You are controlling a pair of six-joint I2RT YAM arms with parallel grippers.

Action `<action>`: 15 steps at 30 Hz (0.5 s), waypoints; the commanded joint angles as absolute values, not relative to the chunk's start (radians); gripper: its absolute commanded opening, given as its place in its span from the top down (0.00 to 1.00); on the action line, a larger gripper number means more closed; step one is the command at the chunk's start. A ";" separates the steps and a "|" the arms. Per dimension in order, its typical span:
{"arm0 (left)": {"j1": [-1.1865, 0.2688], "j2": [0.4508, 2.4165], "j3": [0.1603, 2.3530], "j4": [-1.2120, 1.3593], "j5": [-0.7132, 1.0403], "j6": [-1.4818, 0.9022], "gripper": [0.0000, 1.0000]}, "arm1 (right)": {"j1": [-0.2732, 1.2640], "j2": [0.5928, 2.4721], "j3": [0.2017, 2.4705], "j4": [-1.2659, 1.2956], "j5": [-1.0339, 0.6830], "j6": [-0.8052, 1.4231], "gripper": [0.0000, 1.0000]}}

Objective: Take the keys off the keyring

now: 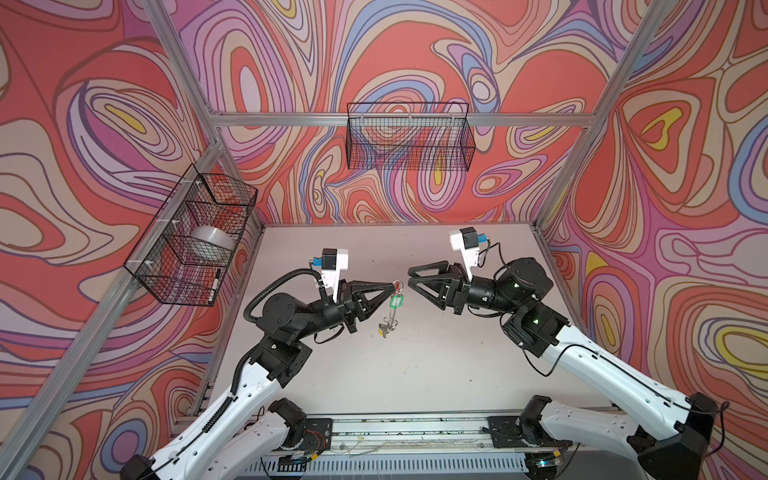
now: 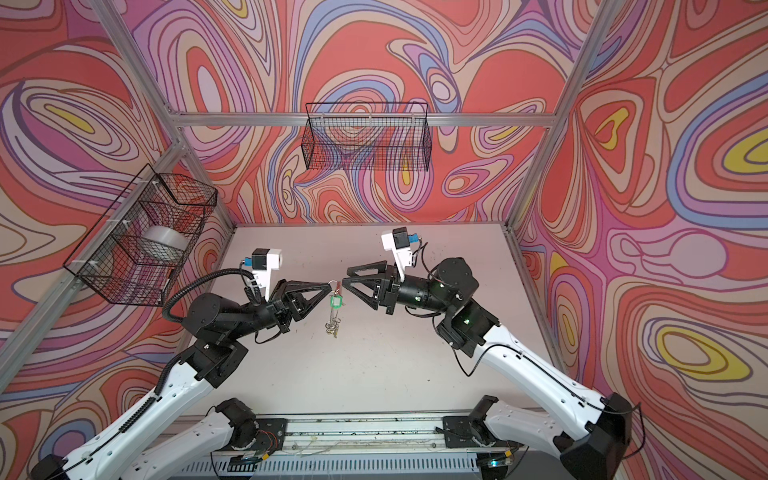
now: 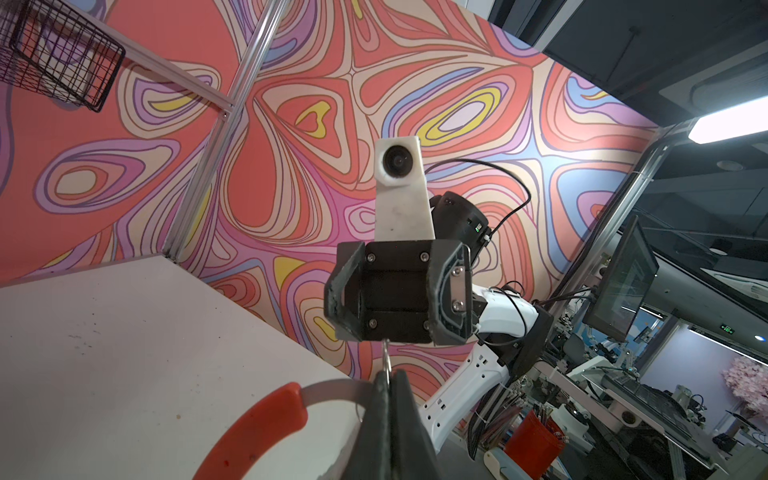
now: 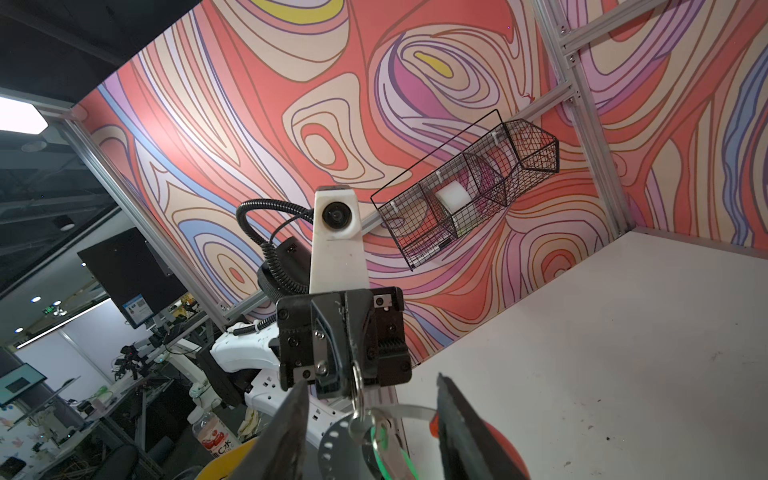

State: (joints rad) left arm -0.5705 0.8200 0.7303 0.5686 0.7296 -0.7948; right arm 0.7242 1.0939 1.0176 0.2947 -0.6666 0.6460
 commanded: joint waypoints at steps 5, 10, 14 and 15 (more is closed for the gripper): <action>-0.574 0.835 0.709 0.772 0.737 -0.866 1.00 | 0.757 1.127 1.029 0.311 -0.709 0.630 0.57; -0.574 0.836 0.697 0.787 0.753 -0.861 1.00 | 0.777 1.125 1.023 0.301 -0.698 0.598 0.61; -0.574 0.828 0.689 0.790 0.759 -0.859 1.00 | 0.780 1.107 1.014 0.303 -0.679 0.584 0.62; -0.574 0.825 0.689 0.786 0.762 -0.857 1.00 | 0.781 1.100 1.011 0.304 -0.670 0.583 0.62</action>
State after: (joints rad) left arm -0.5705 0.8402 0.6937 0.7181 0.7387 -0.8425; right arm 0.7742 1.1255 1.0172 0.2985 -0.6899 0.6090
